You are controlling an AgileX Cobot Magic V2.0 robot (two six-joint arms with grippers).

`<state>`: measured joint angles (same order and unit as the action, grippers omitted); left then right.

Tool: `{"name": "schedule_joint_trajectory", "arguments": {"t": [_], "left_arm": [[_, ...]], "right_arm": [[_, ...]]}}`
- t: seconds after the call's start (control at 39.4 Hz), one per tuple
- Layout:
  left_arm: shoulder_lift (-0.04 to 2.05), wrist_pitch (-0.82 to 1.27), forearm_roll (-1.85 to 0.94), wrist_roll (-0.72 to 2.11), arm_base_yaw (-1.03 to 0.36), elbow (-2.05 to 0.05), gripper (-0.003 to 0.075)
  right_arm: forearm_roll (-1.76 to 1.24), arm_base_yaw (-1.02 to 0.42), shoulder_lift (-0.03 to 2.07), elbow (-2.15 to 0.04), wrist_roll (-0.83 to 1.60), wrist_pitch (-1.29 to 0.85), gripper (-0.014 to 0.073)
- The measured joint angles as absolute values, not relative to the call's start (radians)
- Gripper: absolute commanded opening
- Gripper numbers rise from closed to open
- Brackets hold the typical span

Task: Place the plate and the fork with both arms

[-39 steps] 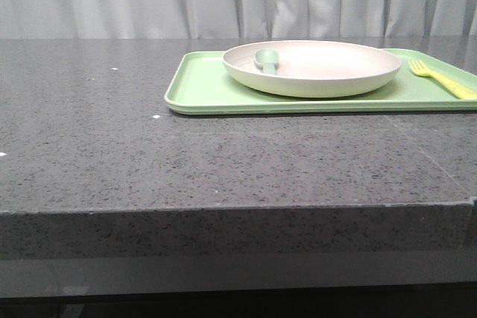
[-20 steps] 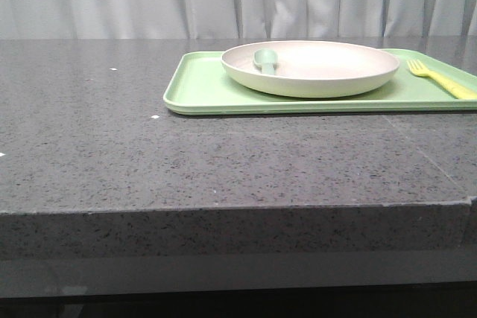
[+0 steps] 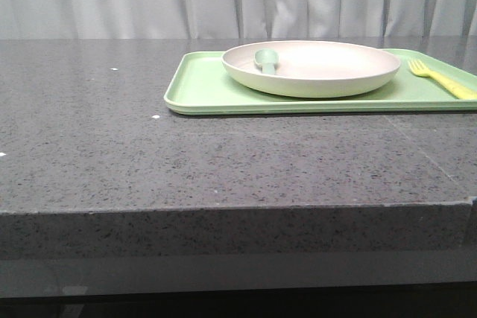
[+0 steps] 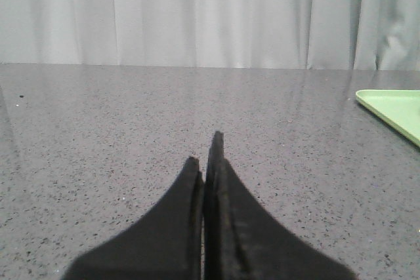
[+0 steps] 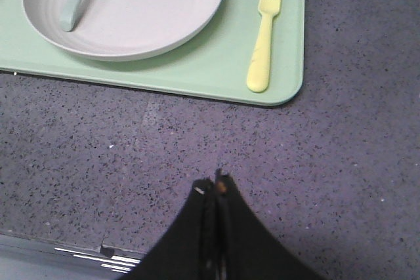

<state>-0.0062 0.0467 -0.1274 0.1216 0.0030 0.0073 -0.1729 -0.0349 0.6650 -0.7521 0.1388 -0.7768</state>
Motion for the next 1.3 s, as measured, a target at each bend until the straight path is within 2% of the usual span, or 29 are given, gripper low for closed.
{"name": "schedule_joint_trajectory", "arguments": {"t": [1.14,1.3], "left_arm": [[-0.006,0.041,-0.108,0.100,0.003,0.007,-0.0018],[-0.006,0.041,-0.108,0.100,0.003,0.007,-0.0018]], "right_arm": [[-0.173,-0.040,0.652,-0.748,0.139,-0.777,-0.0068],[-0.168,-0.044,0.571,-0.662,0.139,-0.686,-0.0068]]}}
